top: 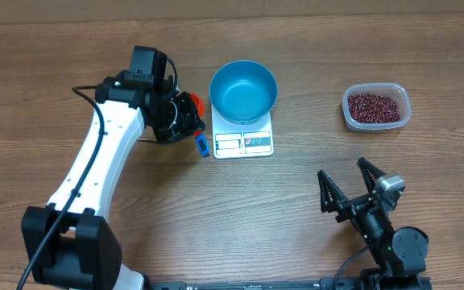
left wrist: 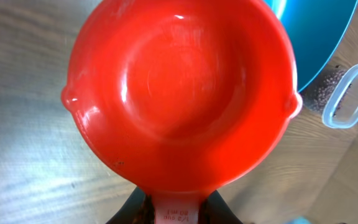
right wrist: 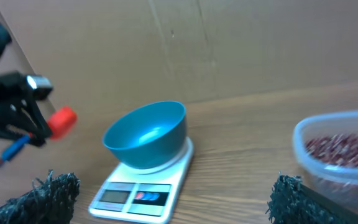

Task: Scoop item into bowl and weigh 150g on scale
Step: 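Lift the red cup with the left gripper toward the scale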

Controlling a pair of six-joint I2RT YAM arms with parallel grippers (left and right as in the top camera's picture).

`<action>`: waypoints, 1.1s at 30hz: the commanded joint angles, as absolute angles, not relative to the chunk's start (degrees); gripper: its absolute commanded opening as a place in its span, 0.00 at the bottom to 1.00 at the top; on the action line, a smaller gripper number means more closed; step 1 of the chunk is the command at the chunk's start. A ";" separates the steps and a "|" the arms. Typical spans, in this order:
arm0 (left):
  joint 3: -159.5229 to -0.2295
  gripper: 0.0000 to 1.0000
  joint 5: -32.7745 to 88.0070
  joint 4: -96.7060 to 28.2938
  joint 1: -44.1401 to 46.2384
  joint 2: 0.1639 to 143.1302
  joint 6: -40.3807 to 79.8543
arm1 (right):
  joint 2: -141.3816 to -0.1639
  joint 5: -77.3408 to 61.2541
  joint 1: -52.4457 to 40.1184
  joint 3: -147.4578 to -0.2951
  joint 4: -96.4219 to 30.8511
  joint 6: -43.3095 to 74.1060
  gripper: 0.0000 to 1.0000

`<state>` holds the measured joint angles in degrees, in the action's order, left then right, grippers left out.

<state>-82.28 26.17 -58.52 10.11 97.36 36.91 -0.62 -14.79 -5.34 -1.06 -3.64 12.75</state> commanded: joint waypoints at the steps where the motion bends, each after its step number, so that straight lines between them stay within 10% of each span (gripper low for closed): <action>1: -83.68 0.04 29.36 -60.29 10.57 95.44 42.41 | -0.23 -15.66 -5.63 -0.45 -3.20 29.04 1.00; 8: -83.68 0.04 31.64 -61.43 10.79 95.46 48.03 | -0.23 -19.44 -5.63 -0.45 -3.14 48.12 1.00; 33: -83.68 0.04 27.62 -59.96 13.54 95.44 65.82 | -5.74 -34.48 -5.63 -0.56 3.75 43.75 0.90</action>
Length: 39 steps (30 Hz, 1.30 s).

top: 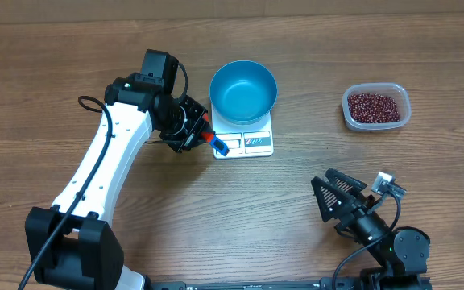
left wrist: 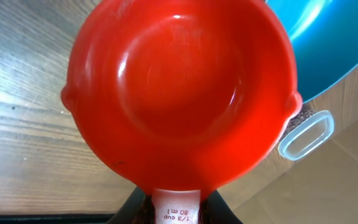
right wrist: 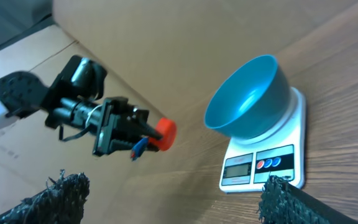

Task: Scoop item into bowl and weigh 150g on scale
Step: 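Lift the red cup with the left gripper toward the scale, then move the right gripper to the cup handle held by the left gripper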

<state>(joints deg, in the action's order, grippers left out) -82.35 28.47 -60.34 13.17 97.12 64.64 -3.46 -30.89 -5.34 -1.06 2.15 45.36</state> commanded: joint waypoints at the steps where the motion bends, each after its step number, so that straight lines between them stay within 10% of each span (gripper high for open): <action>1: -83.68 0.04 27.55 -59.99 13.54 95.44 65.80 | -6.74 -35.14 -5.63 -0.86 3.84 42.78 0.90; 39: -83.68 0.04 26.57 -59.77 13.54 95.46 69.49 | -69.60 -26.94 -30.30 -33.89 18.02 27.09 0.85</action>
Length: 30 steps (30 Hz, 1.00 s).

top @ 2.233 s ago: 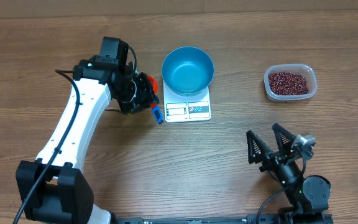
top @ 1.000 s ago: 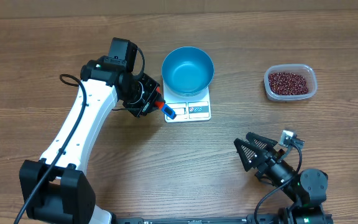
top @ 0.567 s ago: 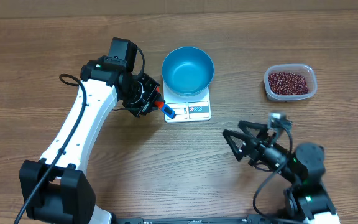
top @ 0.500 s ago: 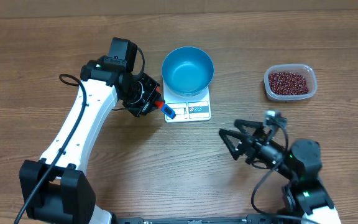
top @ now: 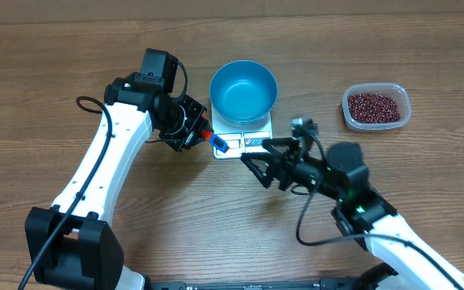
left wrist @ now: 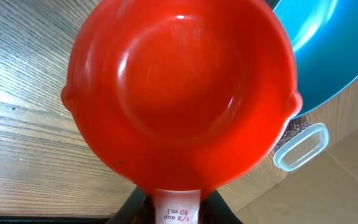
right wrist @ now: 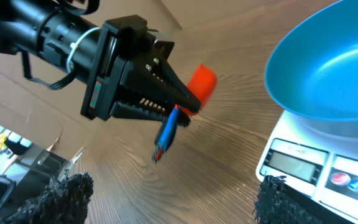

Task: Scoop item into bowl and weigh 150g on scale
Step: 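Move the right gripper to the cup handle held by the left gripper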

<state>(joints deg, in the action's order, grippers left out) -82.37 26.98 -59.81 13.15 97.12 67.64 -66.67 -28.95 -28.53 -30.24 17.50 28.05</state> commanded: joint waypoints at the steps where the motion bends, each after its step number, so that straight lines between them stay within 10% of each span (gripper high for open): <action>1: -83.68 0.04 26.57 -59.77 13.54 95.46 69.47 | -70.76 -26.83 -30.72 -34.68 18.24 27.09 0.84; 30: -83.68 0.04 26.44 -59.51 13.54 95.46 69.91 | -86.83 -26.55 -36.01 -41.78 31.75 35.16 0.64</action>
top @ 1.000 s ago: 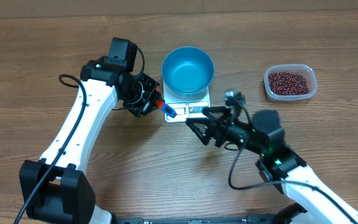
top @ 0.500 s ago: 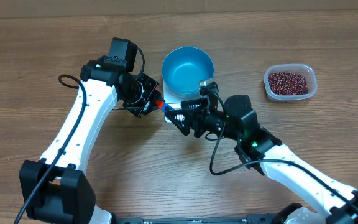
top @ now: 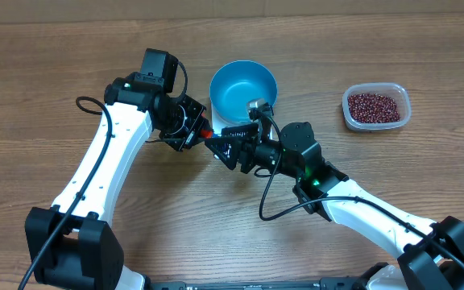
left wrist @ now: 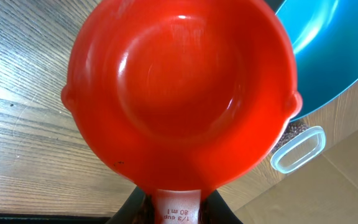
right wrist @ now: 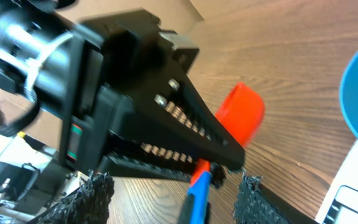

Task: Scoop item into bowl and weigh 150g on scale
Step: 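Move the right gripper to the cup handle held by the left gripper, then grasp the blue handle with the right gripper and release the left gripper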

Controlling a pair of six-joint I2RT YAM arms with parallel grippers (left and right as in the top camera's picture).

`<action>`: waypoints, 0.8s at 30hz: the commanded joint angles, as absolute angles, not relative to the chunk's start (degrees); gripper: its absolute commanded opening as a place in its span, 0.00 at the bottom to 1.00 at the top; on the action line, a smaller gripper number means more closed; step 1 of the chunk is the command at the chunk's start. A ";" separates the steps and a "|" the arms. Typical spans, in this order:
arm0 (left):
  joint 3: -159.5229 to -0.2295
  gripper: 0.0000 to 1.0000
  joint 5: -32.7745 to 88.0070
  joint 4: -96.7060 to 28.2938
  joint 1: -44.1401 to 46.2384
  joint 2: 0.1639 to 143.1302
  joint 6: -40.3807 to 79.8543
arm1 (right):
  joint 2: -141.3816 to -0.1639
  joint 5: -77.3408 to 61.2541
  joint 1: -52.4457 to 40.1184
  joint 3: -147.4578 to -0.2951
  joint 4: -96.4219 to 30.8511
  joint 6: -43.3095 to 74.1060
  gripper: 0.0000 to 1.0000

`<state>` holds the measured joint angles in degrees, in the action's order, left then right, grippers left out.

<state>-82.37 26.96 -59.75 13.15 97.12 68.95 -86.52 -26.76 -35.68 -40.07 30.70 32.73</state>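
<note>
My left gripper (top: pixel 192 129) is shut on the neck of a scoop, just left of the scale. Its red cup (left wrist: pixel 179 93) is empty and fills the left wrist view. The scoop's blue handle (right wrist: pixel 197 193) sticks out toward my right gripper (top: pixel 222 149), which is open with a finger on each side of the handle. The blue bowl (top: pixel 244 89) is empty and stands on the white scale (right wrist: pixel 353 202), which the right arm mostly hides from overhead. A clear tub of red beans (top: pixel 376 106) sits at the far right.
The right arm stretches from the front right across the table, passing over the front of the scale. The left arm comes in from the front left. A cardboard wall runs along the table's back edge.
My right gripper has moved left and farther back, from in front of the scale to the scoop's blue handle, which now lies between its open fingers. The left gripper and scoop have not moved.
At first my left gripper held the scoop left of the scale, while the right arm rested open at the front right. The scoop then turned, its handle pointing toward the scale's front. The right arm then reached in front of the scale, and now straddles the handle.
</note>
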 commanded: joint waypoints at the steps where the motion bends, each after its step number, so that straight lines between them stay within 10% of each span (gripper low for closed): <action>1: -83.68 0.04 26.44 -59.48 13.54 95.46 69.91 | -86.83 -26.55 -36.01 -41.78 31.70 35.18 0.64; 24: -83.68 0.04 20.47 -53.93 16.45 95.46 69.91 | -90.45 -25.08 -36.01 -42.92 30.52 44.77 0.54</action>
<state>-82.39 23.40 -55.16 14.81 97.12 69.12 -88.29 -25.96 -35.73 -40.53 30.37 42.85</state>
